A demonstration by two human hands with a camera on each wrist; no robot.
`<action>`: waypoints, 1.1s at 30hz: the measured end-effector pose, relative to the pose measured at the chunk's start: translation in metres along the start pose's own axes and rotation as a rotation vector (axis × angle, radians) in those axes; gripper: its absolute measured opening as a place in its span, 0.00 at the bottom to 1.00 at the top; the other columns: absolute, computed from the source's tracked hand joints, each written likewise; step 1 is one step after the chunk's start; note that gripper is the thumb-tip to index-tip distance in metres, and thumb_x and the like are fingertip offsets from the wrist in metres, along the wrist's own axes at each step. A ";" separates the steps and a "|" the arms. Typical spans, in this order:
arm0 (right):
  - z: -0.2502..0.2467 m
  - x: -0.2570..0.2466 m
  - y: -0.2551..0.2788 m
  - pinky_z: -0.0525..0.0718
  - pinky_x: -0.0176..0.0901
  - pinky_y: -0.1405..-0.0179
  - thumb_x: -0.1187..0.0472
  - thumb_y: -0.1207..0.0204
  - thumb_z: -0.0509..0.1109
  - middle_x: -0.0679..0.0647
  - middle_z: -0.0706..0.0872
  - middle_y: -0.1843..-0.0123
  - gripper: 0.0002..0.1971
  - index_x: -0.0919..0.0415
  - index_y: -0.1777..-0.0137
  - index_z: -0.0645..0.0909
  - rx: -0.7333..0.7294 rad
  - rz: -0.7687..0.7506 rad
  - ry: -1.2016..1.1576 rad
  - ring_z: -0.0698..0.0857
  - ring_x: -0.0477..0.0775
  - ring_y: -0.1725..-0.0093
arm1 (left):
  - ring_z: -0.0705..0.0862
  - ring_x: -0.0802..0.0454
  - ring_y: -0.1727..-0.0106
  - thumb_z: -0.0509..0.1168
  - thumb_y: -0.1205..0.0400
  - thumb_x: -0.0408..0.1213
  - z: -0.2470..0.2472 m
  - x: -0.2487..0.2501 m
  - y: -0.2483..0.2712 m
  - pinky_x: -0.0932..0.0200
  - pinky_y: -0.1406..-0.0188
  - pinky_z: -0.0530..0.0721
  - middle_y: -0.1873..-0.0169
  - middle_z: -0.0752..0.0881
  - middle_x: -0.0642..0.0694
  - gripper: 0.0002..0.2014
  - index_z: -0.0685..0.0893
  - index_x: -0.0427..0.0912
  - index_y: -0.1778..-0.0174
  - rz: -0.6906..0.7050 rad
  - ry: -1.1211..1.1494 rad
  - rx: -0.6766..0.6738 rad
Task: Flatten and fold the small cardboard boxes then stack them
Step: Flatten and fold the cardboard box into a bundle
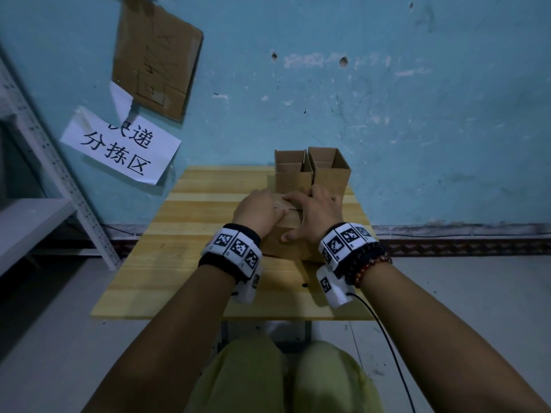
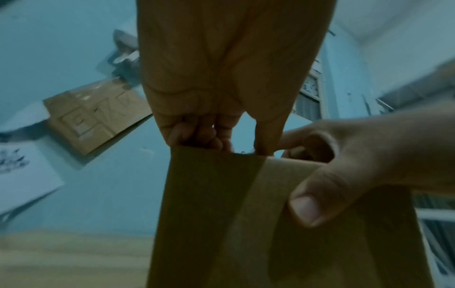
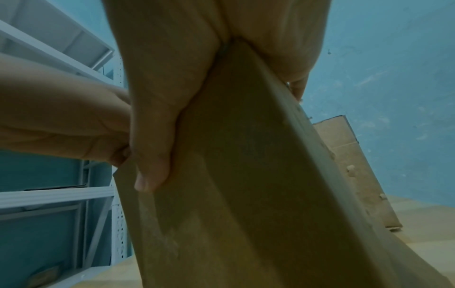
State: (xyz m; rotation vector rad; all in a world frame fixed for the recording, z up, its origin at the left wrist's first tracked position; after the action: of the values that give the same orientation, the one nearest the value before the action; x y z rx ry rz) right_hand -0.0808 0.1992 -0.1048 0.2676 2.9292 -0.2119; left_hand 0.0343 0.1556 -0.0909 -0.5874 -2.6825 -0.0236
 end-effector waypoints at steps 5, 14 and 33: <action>0.000 -0.001 0.000 0.62 0.54 0.33 0.38 0.44 0.79 0.55 0.70 0.36 0.44 0.38 0.26 0.65 0.003 0.010 -0.007 0.66 0.58 0.31 | 0.77 0.40 0.36 0.54 0.16 0.49 0.001 0.005 -0.001 0.49 0.43 0.76 0.37 0.78 0.38 0.22 0.76 0.37 0.34 -0.030 -0.212 -0.016; 0.001 -0.001 0.000 0.61 0.54 0.33 0.39 0.44 0.79 0.55 0.70 0.34 0.44 0.38 0.26 0.66 0.007 0.014 -0.034 0.66 0.58 0.30 | 0.80 0.41 0.40 0.52 0.15 0.42 0.004 0.009 -0.004 0.51 0.47 0.76 0.40 0.81 0.40 0.17 0.79 0.39 0.38 0.045 -0.277 0.030; -0.003 0.000 0.005 0.61 0.54 0.31 0.39 0.44 0.79 0.55 0.69 0.32 0.44 0.38 0.26 0.66 -0.002 -0.003 -0.029 0.66 0.58 0.29 | 0.78 0.33 0.38 0.52 0.16 0.31 -0.008 -0.001 -0.005 0.47 0.41 0.76 0.40 0.80 0.31 0.14 0.77 0.29 0.41 -0.060 -0.161 0.054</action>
State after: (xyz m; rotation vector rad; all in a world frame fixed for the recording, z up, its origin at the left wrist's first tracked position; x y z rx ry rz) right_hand -0.0799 0.2050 -0.1021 0.2577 2.9010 -0.2110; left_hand 0.0361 0.1498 -0.0835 -0.5113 -2.8464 0.0833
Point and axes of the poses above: each hand's wrist, its own y-axis away from the middle knuckle, its own z-axis out of the palm, x = y × z, the point moved 3 cm from there along -y, towards the middle knuckle
